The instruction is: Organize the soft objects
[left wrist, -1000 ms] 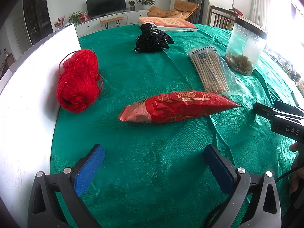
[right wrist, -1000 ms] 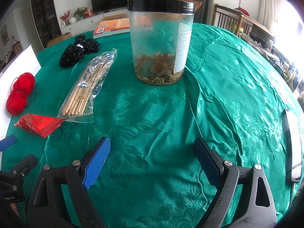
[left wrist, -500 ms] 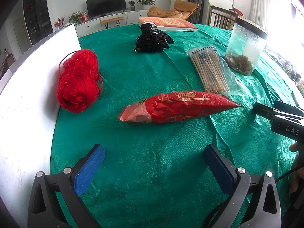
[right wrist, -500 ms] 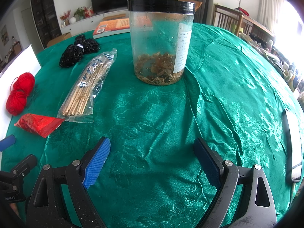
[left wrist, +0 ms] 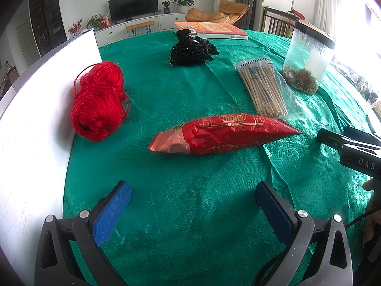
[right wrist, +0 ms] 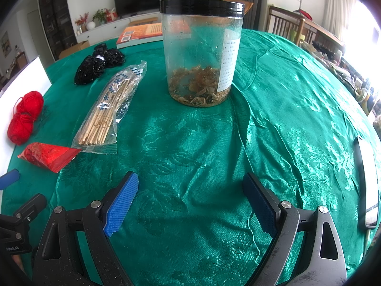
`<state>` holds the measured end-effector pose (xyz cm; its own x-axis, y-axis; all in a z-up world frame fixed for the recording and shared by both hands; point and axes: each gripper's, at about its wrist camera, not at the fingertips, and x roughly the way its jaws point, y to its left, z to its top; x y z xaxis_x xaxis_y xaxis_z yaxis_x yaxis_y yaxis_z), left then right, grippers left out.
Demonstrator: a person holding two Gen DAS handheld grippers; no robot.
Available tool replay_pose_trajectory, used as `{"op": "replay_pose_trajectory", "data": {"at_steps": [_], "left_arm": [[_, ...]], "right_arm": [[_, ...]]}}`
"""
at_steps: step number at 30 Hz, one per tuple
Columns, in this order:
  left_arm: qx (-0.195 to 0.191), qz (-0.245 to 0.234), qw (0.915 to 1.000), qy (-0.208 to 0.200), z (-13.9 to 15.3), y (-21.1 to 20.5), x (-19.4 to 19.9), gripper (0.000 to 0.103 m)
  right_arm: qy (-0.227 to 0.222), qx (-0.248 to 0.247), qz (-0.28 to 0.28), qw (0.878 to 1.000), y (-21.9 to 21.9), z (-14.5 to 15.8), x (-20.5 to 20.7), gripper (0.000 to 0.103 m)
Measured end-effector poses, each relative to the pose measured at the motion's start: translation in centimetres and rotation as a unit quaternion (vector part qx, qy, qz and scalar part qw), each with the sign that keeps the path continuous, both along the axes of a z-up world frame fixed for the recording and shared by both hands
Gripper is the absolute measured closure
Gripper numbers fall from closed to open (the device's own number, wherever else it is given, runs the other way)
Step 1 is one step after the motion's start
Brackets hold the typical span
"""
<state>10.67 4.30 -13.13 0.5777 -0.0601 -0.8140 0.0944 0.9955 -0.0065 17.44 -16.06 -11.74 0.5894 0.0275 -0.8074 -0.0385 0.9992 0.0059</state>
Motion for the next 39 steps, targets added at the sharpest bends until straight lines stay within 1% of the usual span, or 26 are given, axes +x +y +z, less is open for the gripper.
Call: {"op": "replay_pose_trajectory", "data": {"at_steps": [3,5,8,10,12,14,16,19,20,21,22,23,24,25,27,29,31,33,35,37,39], "left_arm": [[0.004,0.01,0.9999,0.009,0.2,0.2,-0.2,0.0],[0.017,0.015,0.9997,0.012,0.7,0.2,-0.4,0.0],[0.036,0.025,0.9987,-0.025,3.1,0.5,-0.5,0.0],[0.048,0.045,0.997,-0.041,4.8,1.0,0.6,0.0],[0.062,0.075,0.9941,-0.047,5.7,1.6,2.4,0.0],[0.075,0.115,0.9896,-0.041,5.7,2.2,4.6,0.0],[0.08,0.154,0.9846,-0.023,4.9,2.9,7.1,0.0],[0.064,0.191,0.9794,0.003,3.6,3.8,10.3,0.0],[0.047,0.193,0.98,0.01,3.3,4.0,11.1,0.0],[0.024,0.185,0.9824,0.014,3.2,3.9,11.6,0.001],[-0.001,0.157,0.9876,0.01,3.7,3.4,11.8,0.001],[-0.04,0.099,0.9943,-0.005,4.8,2.4,11.6,0.001],[-0.084,0.033,0.9957,-0.016,6.0,1.4,11.0,0.001],[-0.102,-0.007,0.9945,-0.024,7.0,0.5,10.2,0.001],[-0.089,-0.043,0.9936,-0.054,8.7,-0.8,8.0,0.001],[-0.069,-0.052,0.9934,-0.076,9.3,-1.0,5.7,0.001],[-0.065,-0.04,0.9938,-0.08,8.9,-0.4,3.9,0.001],[-0.07,-0.018,0.9952,-0.066,7.6,0.9,2.6,0.001],[-0.079,0.004,0.9959,-0.043,5.8,1.8,2.4,0.001],[-0.089,0.021,0.9957,-0.014,4.3,2.4,1.8,0.001],[-0.096,0.033,0.9949,-0.001,3.0,2.6,1.5,0.001]], "right_arm": [[0.0,0.0,0.0,1.0,0.0,0.0,0.0,0.012],[0.0,0.0,0.0,1.0,0.0,0.0,0.0,0.012],[0.0,0.0,0.0,1.0,0.0,0.0,0.0,0.012],[0.0,0.0,0.0,1.0,0.0,0.0,0.0,0.012],[0.0,0.0,0.0,1.0,0.0,0.0,0.0,0.012],[0.0,0.0,0.0,1.0,0.0,0.0,0.0,0.012],[0.0,0.0,0.0,1.0,0.0,0.0,0.0,0.012],[0.0,0.0,0.0,1.0,0.0,0.0,0.0,0.012],[0.0,0.0,0.0,1.0,0.0,0.0,0.0,0.012],[0.0,0.0,0.0,1.0,0.0,0.0,0.0,0.012],[0.0,0.0,0.0,1.0,0.0,0.0,0.0,0.012],[0.0,0.0,0.0,1.0,0.0,0.0,0.0,0.012],[0.0,0.0,0.0,1.0,0.0,0.0,0.0,0.012],[0.0,0.0,0.0,1.0,0.0,0.0,0.0,0.012],[0.0,0.0,0.0,1.0,0.0,0.0,0.0,0.011],[0.0,0.0,0.0,1.0,0.0,0.0,0.0,0.011],[0.0,0.0,0.0,1.0,0.0,0.0,0.0,0.011],[0.0,0.0,0.0,1.0,0.0,0.0,0.0,0.011],[0.0,0.0,0.0,1.0,0.0,0.0,0.0,0.011],[0.0,0.0,0.0,1.0,0.0,0.0,0.0,0.011],[0.0,0.0,0.0,1.0,0.0,0.0,0.0,0.011]]}}
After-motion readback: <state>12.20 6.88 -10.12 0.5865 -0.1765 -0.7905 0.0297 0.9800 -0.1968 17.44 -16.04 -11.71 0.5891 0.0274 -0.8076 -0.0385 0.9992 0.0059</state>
